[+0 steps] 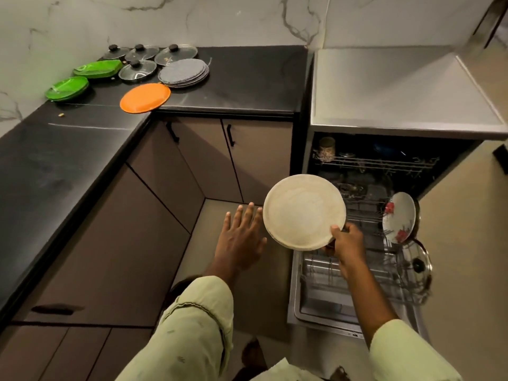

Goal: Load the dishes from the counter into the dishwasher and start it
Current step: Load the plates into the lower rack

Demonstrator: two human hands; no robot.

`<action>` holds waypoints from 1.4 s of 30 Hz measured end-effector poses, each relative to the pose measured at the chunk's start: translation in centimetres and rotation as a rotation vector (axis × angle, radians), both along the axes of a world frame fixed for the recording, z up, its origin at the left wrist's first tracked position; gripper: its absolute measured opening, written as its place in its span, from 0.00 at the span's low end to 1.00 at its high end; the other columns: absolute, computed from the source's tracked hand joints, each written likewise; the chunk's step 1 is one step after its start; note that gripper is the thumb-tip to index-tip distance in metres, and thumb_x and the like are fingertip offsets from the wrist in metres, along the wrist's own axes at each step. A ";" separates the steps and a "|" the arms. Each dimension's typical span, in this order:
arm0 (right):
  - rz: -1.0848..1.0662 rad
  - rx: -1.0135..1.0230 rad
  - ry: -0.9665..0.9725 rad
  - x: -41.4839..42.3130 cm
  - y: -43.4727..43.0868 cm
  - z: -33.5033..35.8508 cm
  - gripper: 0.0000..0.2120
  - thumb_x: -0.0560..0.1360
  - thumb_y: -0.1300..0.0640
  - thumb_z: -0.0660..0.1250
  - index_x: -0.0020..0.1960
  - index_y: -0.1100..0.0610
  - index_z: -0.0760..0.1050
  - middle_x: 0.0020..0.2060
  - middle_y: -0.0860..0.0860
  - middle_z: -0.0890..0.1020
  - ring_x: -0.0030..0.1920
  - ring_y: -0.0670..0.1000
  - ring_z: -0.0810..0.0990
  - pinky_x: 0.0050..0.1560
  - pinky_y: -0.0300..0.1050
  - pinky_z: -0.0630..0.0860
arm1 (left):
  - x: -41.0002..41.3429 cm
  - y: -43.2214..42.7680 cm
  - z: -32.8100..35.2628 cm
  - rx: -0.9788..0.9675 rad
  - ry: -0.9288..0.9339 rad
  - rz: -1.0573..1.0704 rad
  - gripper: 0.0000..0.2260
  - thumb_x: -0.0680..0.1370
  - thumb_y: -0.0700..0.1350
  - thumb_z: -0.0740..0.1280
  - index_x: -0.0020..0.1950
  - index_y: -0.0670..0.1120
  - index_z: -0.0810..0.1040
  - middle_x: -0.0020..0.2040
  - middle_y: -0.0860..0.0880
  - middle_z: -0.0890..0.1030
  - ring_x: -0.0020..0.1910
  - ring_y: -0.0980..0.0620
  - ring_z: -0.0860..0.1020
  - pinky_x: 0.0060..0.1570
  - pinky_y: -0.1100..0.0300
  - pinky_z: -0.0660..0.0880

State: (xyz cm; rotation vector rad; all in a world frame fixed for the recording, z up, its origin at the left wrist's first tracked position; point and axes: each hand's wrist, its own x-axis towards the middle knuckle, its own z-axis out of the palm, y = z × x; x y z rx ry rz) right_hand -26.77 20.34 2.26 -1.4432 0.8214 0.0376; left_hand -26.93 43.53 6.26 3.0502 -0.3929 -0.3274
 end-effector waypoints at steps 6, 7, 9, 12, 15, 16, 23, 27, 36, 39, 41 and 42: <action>-0.033 0.015 0.057 -3.5 -9.5 -1.8 0.13 0.80 0.62 0.63 0.64 0.61 0.72 0.58 0.59 0.77 0.54 0.63 0.79 0.43 0.57 0.80 | -2.1 -8.9 -1.6 0.033 0.120 -0.045 0.32 0.84 0.55 0.55 0.82 0.47 0.43 0.82 0.44 0.44 0.80 0.42 0.44 0.77 0.43 0.45; -0.034 0.019 0.062 -3.9 -11.2 -2.0 0.14 0.80 0.62 0.63 0.65 0.61 0.72 0.58 0.58 0.77 0.54 0.62 0.79 0.43 0.57 0.81 | -2.5 -10.7 -2.0 0.032 0.142 -0.045 0.31 0.84 0.55 0.54 0.82 0.47 0.43 0.82 0.44 0.44 0.80 0.42 0.44 0.77 0.43 0.45; -0.044 0.021 0.078 -4.5 -14.1 -2.6 0.15 0.80 0.62 0.63 0.67 0.61 0.71 0.59 0.58 0.76 0.56 0.62 0.78 0.42 0.57 0.81 | -3.2 -13.7 -2.7 0.031 0.187 -0.051 0.30 0.84 0.54 0.54 0.82 0.46 0.44 0.82 0.44 0.44 0.80 0.42 0.44 0.77 0.43 0.45; -0.061 0.028 0.101 -5.0 -17.0 -3.6 0.16 0.79 0.64 0.63 0.66 0.60 0.72 0.58 0.58 0.76 0.55 0.63 0.78 0.42 0.58 0.81 | -3.8 -16.7 -3.9 0.028 0.245 -0.041 0.31 0.84 0.54 0.55 0.82 0.47 0.44 0.82 0.45 0.45 0.80 0.42 0.44 0.77 0.44 0.45; -0.034 0.004 0.136 -5.0 -19.1 -4.5 0.14 0.77 0.65 0.64 0.62 0.57 0.74 0.58 0.58 0.78 0.55 0.62 0.78 0.47 0.64 0.80 | -3.6 -18.9 -5.3 0.042 0.301 -0.043 0.31 0.84 0.55 0.55 0.82 0.48 0.44 0.82 0.46 0.45 0.80 0.43 0.44 0.78 0.44 0.45; -0.042 0.012 0.144 -5.0 -19.5 -4.6 0.13 0.78 0.66 0.64 0.62 0.57 0.74 0.57 0.57 0.78 0.54 0.61 0.78 0.47 0.64 0.80 | -3.5 -19.4 -5.6 0.046 0.314 -0.049 0.31 0.84 0.55 0.55 0.82 0.48 0.44 0.82 0.46 0.45 0.80 0.43 0.43 0.78 0.44 0.44; 0.005 -0.056 0.206 -3.5 -22.5 -7.0 0.10 0.76 0.66 0.65 0.53 0.53 0.75 0.54 0.58 0.81 0.51 0.61 0.80 0.47 0.68 0.80 | 1.2 -22.8 -9.4 0.050 0.440 -0.112 0.30 0.84 0.53 0.54 0.82 0.48 0.43 0.82 0.46 0.44 0.80 0.44 0.43 0.77 0.45 0.44; -0.029 -0.108 0.253 -1.6 -25.5 -7.0 0.10 0.76 0.68 0.64 0.50 0.54 0.75 0.48 0.54 0.81 0.50 0.59 0.80 0.46 0.65 0.81 | 5.2 -25.9 -12.5 0.046 0.493 -0.203 0.31 0.84 0.54 0.55 0.82 0.48 0.43 0.82 0.46 0.44 0.80 0.44 0.43 0.77 0.45 0.44; -0.020 -0.324 0.383 2.7 -32.3 -14.0 0.11 0.75 0.62 0.67 0.51 0.48 0.71 0.49 0.56 0.81 0.50 0.62 0.81 0.47 0.64 0.81 | 11.8 -33.7 -21.0 0.054 0.609 -0.428 0.31 0.84 0.54 0.56 0.81 0.51 0.41 0.81 0.47 0.39 0.79 0.44 0.38 0.76 0.45 0.39; 0.062 -0.476 0.417 6.0 -34.7 -18.0 0.10 0.73 0.64 0.66 0.50 0.52 0.72 0.43 0.55 0.82 0.45 0.61 0.82 0.45 0.58 0.81 | 14.6 -36.3 -26.1 0.091 0.633 -0.436 0.31 0.84 0.52 0.56 0.81 0.50 0.42 0.81 0.46 0.40 0.79 0.43 0.39 0.76 0.43 0.39; 0.121 -0.599 0.396 8.5 -36.0 -19.7 0.09 0.71 0.64 0.66 0.50 0.56 0.74 0.40 0.56 0.82 0.42 0.60 0.82 0.42 0.49 0.78 | 16.5 -37.8 -29.1 0.126 0.628 -0.439 0.31 0.84 0.52 0.55 0.82 0.49 0.42 0.81 0.45 0.40 0.79 0.41 0.39 0.77 0.42 0.40; 0.151 -0.652 0.389 9.5 -36.7 -21.0 0.09 0.71 0.64 0.66 0.51 0.58 0.75 0.41 0.58 0.83 0.42 0.60 0.82 0.41 0.45 0.75 | 17.1 -38.6 -30.9 0.154 0.638 -0.452 0.31 0.84 0.53 0.54 0.82 0.49 0.41 0.81 0.45 0.38 0.79 0.41 0.39 0.77 0.42 0.40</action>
